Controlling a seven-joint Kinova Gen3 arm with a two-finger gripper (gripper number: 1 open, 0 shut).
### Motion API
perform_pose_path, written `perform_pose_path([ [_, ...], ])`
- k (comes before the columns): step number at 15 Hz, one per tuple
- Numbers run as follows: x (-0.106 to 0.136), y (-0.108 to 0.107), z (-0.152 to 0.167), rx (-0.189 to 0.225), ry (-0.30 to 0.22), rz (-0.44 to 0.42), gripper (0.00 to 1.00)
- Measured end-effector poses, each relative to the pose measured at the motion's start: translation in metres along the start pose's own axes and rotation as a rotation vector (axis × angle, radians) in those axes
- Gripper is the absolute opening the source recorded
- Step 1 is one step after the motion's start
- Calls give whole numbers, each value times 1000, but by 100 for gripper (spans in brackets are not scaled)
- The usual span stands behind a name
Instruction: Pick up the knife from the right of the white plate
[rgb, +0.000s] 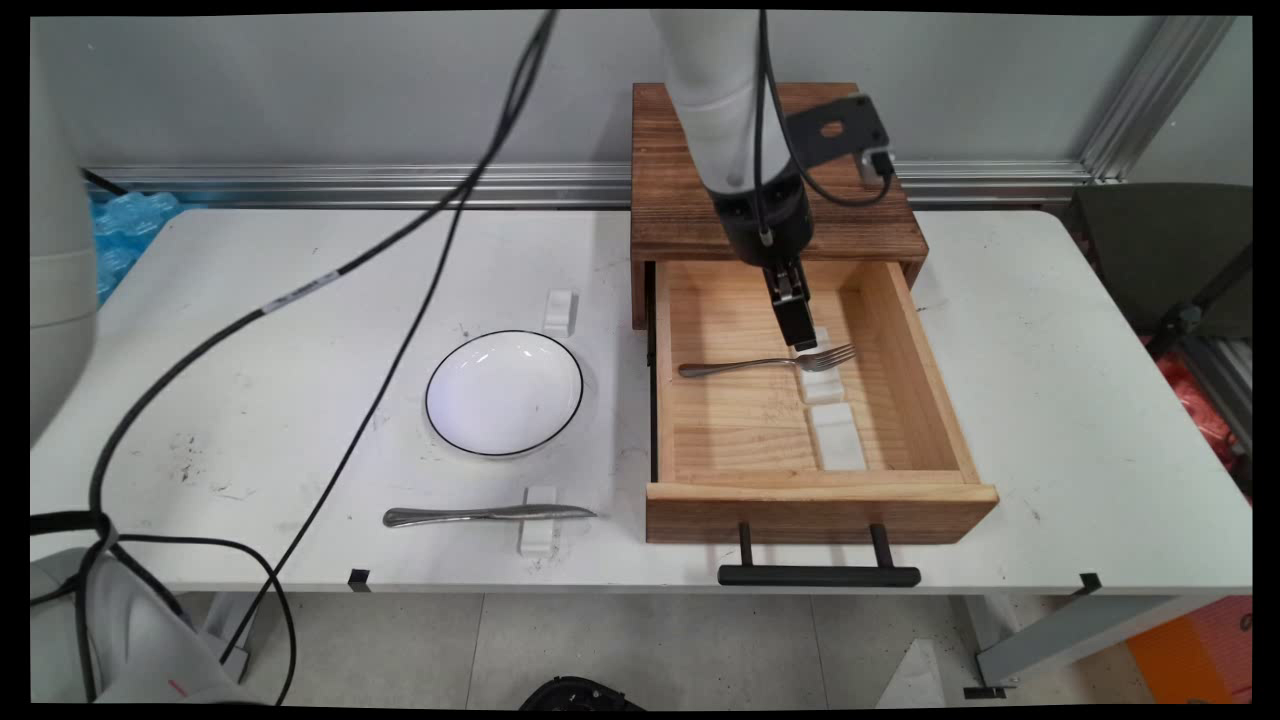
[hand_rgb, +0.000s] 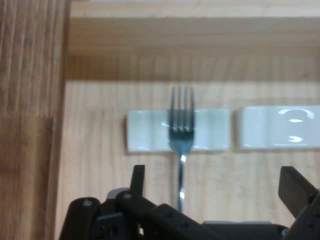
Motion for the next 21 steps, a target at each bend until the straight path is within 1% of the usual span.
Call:
perform_pose_path([
  [4,-17,17,-44,-18,17,-18,100],
  [7,-35,31,-76,-27,12,-37,100],
  [12,-64,53,-113,-40,-18,-38,100],
  [14,-81,64,-130,-43,-35,-32,100],
  [17,-101,75,-146,-45,-56,-28,100],
  [21,-136,91,-169,-39,-92,-26,100],
])
